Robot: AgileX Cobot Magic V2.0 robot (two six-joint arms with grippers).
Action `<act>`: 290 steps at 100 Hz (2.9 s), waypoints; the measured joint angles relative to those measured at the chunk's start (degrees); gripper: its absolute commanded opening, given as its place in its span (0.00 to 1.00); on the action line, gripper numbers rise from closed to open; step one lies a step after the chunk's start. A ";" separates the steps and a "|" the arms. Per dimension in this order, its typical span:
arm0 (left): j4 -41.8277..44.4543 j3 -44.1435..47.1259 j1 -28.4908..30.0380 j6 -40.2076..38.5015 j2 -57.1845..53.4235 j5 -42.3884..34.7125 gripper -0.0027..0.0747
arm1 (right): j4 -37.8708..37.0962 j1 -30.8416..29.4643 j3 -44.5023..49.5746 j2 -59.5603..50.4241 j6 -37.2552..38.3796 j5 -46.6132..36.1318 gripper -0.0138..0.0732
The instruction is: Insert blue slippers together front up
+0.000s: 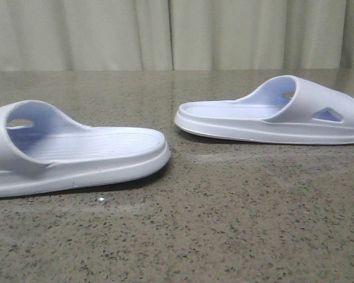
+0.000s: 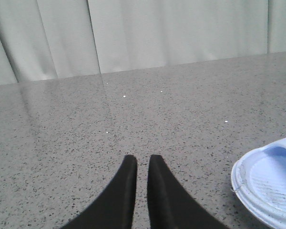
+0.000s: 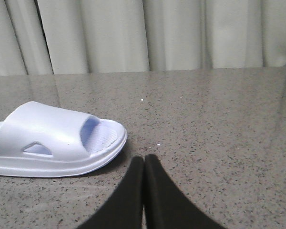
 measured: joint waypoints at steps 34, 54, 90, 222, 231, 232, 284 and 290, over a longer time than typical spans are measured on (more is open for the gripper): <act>-8.83 0.00 0.00 0.00 0.00 -2.93 0.06 | 0.00 0.00 0.00 0.00 0.00 -3.89 0.04; -28.21 0.00 0.00 0.00 0.00 -6.26 0.05 | 0.00 0.00 -0.17 0.00 0.00 -2.39 0.04; -38.20 -7.97 0.00 -0.12 0.27 2.38 0.05 | 0.00 0.00 -11.25 0.25 0.00 7.73 0.04; -34.93 -31.13 0.00 -1.92 30.91 30.86 0.70 | 4.93 0.00 -30.00 21.19 0.00 23.75 0.51; -34.93 -30.68 0.00 -5.63 31.05 29.87 0.70 | 4.93 0.00 -30.00 21.19 0.00 23.49 0.51; -34.93 -30.58 0.00 -5.86 31.04 29.67 0.69 | 4.93 0.00 -30.00 21.19 0.00 23.48 0.51; -34.36 -28.88 0.00 -9.48 40.80 26.04 0.69 | 4.93 0.83 -30.00 21.19 0.00 23.15 0.51; -34.36 -28.88 0.00 -9.42 42.42 25.83 0.69 | 4.93 0.83 -30.00 21.19 0.00 23.15 0.51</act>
